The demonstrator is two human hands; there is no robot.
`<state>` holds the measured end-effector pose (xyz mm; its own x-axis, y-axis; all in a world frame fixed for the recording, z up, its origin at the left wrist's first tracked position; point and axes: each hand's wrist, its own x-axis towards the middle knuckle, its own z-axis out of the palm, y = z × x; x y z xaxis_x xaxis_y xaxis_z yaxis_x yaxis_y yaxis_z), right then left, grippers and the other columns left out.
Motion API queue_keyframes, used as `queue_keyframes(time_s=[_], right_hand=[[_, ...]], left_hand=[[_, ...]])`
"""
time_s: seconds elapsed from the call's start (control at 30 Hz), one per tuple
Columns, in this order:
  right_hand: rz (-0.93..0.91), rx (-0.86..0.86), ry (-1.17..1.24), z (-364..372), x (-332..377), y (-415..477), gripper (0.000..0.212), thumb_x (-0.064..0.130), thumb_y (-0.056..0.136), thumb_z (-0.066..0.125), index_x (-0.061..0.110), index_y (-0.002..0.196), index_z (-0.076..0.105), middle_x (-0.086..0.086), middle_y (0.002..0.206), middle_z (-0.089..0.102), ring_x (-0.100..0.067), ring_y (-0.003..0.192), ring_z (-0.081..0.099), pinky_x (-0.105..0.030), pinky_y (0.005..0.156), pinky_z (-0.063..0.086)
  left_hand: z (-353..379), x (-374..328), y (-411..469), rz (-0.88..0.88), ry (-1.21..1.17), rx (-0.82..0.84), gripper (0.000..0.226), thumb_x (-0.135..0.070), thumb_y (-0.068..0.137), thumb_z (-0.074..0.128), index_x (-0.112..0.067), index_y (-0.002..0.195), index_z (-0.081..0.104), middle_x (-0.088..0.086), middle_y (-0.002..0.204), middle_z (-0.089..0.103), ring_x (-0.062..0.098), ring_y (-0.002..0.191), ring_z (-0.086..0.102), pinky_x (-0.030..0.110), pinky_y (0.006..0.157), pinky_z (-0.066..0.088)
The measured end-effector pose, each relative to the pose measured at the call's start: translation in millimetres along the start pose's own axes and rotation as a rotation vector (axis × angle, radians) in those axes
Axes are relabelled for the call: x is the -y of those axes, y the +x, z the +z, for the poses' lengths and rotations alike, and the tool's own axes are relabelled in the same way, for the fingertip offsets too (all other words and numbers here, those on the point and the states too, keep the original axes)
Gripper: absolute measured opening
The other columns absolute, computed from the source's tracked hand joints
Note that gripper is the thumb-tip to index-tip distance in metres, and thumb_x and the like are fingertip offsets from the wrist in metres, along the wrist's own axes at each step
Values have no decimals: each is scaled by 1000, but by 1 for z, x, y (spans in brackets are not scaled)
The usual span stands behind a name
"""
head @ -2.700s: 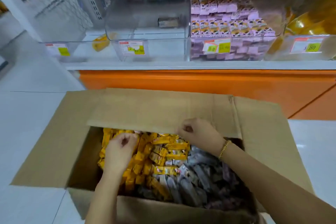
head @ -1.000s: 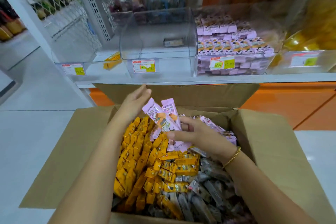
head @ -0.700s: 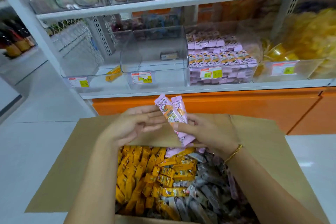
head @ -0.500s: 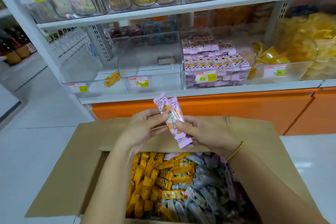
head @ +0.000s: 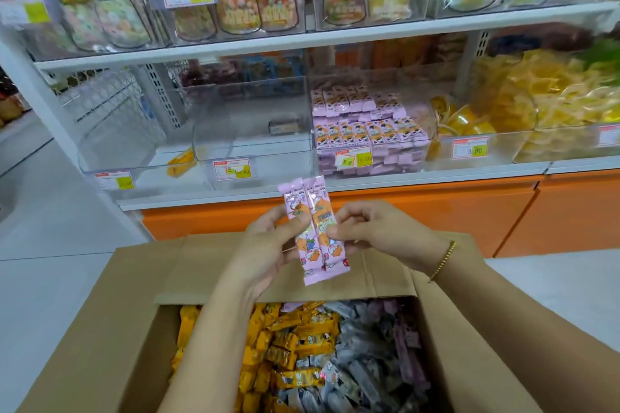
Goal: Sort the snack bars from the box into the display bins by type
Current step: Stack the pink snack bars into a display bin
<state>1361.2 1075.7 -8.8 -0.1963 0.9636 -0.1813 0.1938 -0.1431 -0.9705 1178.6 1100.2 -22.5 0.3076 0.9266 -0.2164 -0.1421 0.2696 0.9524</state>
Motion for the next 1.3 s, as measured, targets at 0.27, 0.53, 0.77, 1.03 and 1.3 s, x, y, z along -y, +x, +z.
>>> queue_keyframes(time_s=[0.27, 0.53, 0.77, 1.03, 1.3], right_hand=[[-309, -80, -1024, -53, 28, -6, 87, 35, 69, 83, 29, 140, 34, 8, 138, 47, -10, 118, 52, -27, 91, 47], [-818, 109, -1402, -97, 21, 17, 58, 16, 75, 74, 18, 128, 48, 0, 134, 51, -20, 131, 43, -42, 82, 54], [-400, -569, -1089, -163, 19, 47, 60, 34, 68, 83, 10, 110, 48, -1, 100, 45, -21, 88, 49, -24, 65, 29], [129, -865, -821, -183, 35, 186, 77, 51, 82, 65, -2, 128, 33, -22, 123, 53, -38, 111, 55, -39, 82, 45], [236, -925, -900, -195, 20, 262, 54, 46, 97, 44, 8, 135, 43, -25, 131, 45, -38, 110, 56, -40, 85, 48]], left_hand=[[26, -20, 22, -90, 451, 143, 27, -8, 71, 79, -3, 96, 70, 11, 88, 74, 21, 77, 70, 29, 72, 53], [61, -56, 67, -143, 843, 494, 13, -8, 70, 82, -9, 79, 72, 14, 84, 72, 21, 75, 62, 41, 82, 50], [43, -92, 134, 262, 720, -214, 10, -24, 89, 64, -20, 96, 68, 1, 99, 70, 21, 97, 64, 29, 87, 48], [38, -53, 191, 301, 898, -340, 38, 0, 84, 63, -15, 119, 66, 4, 109, 70, 18, 88, 64, 20, 69, 39], [24, -46, 201, 406, 917, -337, 36, 2, 86, 58, -20, 111, 71, -1, 92, 72, -5, 63, 54, 0, 53, 36]])
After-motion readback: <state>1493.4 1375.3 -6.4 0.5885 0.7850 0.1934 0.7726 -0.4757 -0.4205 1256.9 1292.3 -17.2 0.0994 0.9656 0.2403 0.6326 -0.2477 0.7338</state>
